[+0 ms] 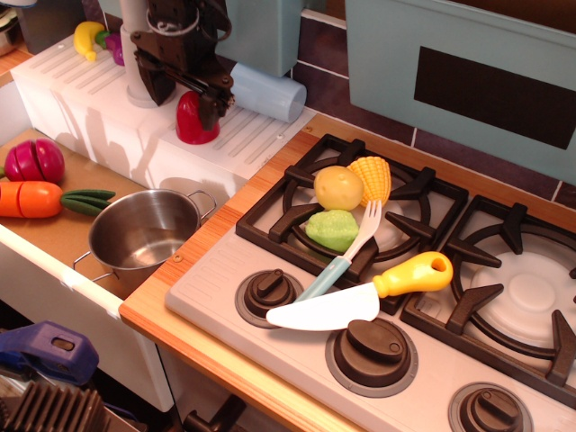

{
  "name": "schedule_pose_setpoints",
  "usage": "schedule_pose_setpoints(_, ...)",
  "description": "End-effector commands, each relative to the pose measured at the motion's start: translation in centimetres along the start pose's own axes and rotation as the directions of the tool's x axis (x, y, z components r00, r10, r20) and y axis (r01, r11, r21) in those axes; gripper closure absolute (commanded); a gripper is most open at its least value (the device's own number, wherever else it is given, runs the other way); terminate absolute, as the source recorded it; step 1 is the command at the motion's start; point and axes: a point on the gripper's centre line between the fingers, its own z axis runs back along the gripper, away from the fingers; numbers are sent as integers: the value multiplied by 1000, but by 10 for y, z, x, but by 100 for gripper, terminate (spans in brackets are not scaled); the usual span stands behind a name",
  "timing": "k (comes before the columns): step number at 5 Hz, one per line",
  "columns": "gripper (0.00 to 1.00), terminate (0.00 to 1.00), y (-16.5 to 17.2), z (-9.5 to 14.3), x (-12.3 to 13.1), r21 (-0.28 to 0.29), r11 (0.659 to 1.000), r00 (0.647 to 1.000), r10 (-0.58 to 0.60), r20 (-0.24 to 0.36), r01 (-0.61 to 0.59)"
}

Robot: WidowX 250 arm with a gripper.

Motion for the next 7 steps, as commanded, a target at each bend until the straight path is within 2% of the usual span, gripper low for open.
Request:
schedule_pose_setpoints(1, 0, 0, 1, -6, 16, 13, 1000, 996, 25, 85, -26)
schedule_pose_setpoints(2, 100, 0, -5, -10, 19, 5, 998, 995, 59, 85, -59)
schedule_pose_setpoints(3, 0, 0, -11, 0, 14, 2, 997, 996, 79, 52, -79)
schedule_pose_setpoints(4, 100, 0, -16, 19, 1, 15, 994, 994, 111, -1, -111)
schedule_pose_setpoints(6, 100, 0, -5, 41, -25, 55, 991, 989, 123, -87, -118)
schedule_pose_setpoints(7, 100, 0, -6, 44, -48, 92, 989, 980, 126, -154, -113)
